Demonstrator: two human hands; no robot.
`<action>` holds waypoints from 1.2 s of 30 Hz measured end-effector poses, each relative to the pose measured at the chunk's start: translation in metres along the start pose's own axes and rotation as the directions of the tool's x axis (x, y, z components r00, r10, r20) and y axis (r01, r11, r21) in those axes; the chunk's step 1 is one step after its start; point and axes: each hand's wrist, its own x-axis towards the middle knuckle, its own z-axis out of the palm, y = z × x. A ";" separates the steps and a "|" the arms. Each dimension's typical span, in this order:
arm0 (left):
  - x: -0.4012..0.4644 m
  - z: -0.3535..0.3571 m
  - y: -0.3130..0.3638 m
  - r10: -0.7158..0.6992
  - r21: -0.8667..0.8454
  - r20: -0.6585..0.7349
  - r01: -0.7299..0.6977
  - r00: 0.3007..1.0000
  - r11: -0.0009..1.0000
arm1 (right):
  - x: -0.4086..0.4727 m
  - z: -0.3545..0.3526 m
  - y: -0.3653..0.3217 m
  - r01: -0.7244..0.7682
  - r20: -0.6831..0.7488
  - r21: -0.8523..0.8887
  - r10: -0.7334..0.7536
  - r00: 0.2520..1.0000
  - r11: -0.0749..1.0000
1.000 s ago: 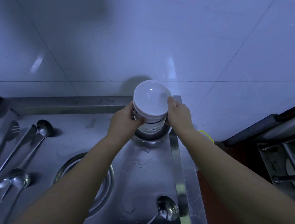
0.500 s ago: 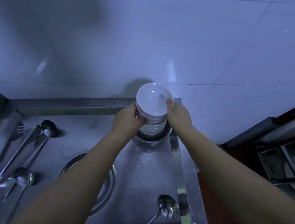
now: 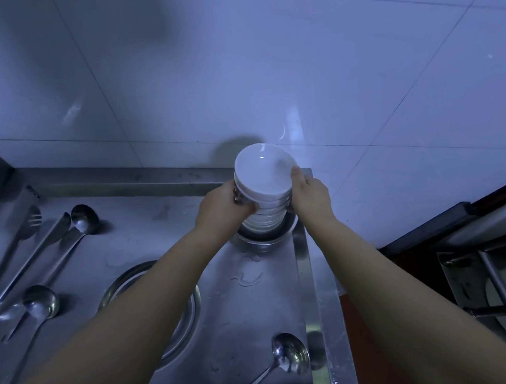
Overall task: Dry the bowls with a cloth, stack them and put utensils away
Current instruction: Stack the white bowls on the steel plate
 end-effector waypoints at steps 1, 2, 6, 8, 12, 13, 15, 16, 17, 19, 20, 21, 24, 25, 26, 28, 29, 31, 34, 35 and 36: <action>0.000 0.000 0.000 0.011 0.003 -0.003 -0.011 1.000 1.000 | 0.001 0.001 0.001 0.000 -0.007 0.002 0.000 1.000 1.000; 0.000 0.000 0.000 0.020 0.005 -0.005 -0.020 1.000 1.000 | 0.001 0.002 0.003 0.003 -0.010 -0.005 -0.003 1.000 1.000; 0.001 0.000 -0.002 0.037 0.013 0.002 -0.037 0.999 0.999 | 0.000 0.002 0.004 0.018 -0.029 -0.027 -0.019 0.999 0.999; 0.003 -0.001 -0.002 0.034 0.023 0.009 -0.034 0.999 0.999 | -0.001 0.003 0.003 0.024 -0.028 -0.025 -0.025 0.999 0.999; 0.004 -0.006 -0.004 0.039 0.094 0.055 -0.044 0.998 0.995 | -0.008 -0.002 0.003 0.034 -0.029 -0.072 -0.036 0.999 0.997; 0.003 -0.009 -0.005 0.044 0.140 0.063 -0.053 0.997 0.989 | -0.012 -0.004 0.004 0.036 -0.046 -0.085 -0.040 0.998 0.996; -0.003 -0.016 -0.007 0.069 0.272 0.053 -0.081 0.996 0.959 | -0.025 -0.008 0.009 0.034 -0.089 -0.159 -0.048 0.995 0.987; -0.007 -0.021 -0.008 0.091 0.337 0.041 -0.100 0.995 0.936 | -0.031 -0.010 0.013 0.036 -0.099 -0.230 -0.060 0.993 0.973; -0.012 -0.026 -0.010 0.122 0.404 0.032 -0.124 0.992 0.906 | -0.038 -0.012 0.018 0.046 -0.094 -0.329 -0.081 0.992 0.943; -0.025 -0.037 -0.018 0.196 0.566 0.033 -0.180 0.980 0.805 | -0.053 -0.011 0.031 0.104 -0.064 -0.573 -0.171 0.983 0.813; -0.032 -0.042 -0.023 0.263 0.634 0.034 -0.224 0.964 0.740 | -0.062 -0.009 0.037 0.163 -0.053 -0.671 -0.266 0.962 0.723; -0.040 -0.048 -0.031 0.352 0.690 0.043 -0.282 0.935 0.667 | -0.071 -0.006 0.041 0.226 -0.027 -0.733 -0.359 0.933 0.642; -0.071 -0.070 -0.052 0.449 0.822 0.172 -0.379 0.877 0.426 | -0.105 0.007 0.050 0.334 0.071 -0.826 -0.506 0.860 0.453; -0.083 -0.077 -0.062 0.473 0.843 0.189 -0.389 0.861 0.372 | -0.117 0.013 0.054 0.351 0.095 -0.838 -0.522 0.848 0.417; -0.095 -0.083 -0.075 0.486 0.845 0.221 -0.415 0.846 0.338 | -0.130 0.021 0.058 0.362 0.110 -0.845 -0.532 0.839 0.395; -0.123 -0.096 -0.101 0.478 0.817 0.315 -0.490 0.820 0.303 | -0.159 0.040 0.065 0.381 0.131 -0.842 -0.540 0.832 0.383; -0.137 -0.103 -0.117 0.483 0.802 0.346 -0.521 0.804 0.292 | -0.176 0.052 0.069 0.390 0.136 -0.835 -0.540 0.830 0.389; -0.165 -0.117 -0.151 0.474 0.789 0.358 -0.532 0.805 0.308 | -0.211 0.078 0.077 0.412 0.149 -0.811 -0.534 0.832 0.415; -0.206 -0.134 -0.207 0.433 0.760 0.368 -0.535 0.823 0.370 | -0.269 0.120 0.088 0.432 0.173 -0.769 -0.496 0.851 0.472; -0.219 -0.138 -0.222 0.401 0.744 0.374 -0.528 0.836 0.409 | -0.289 0.135 0.090 0.426 0.187 -0.757 -0.462 0.867 0.495; -0.231 -0.140 -0.237 0.365 0.730 0.387 -0.523 0.847 0.440 | -0.309 0.150 0.092 0.413 0.201 -0.744 -0.412 0.888 0.526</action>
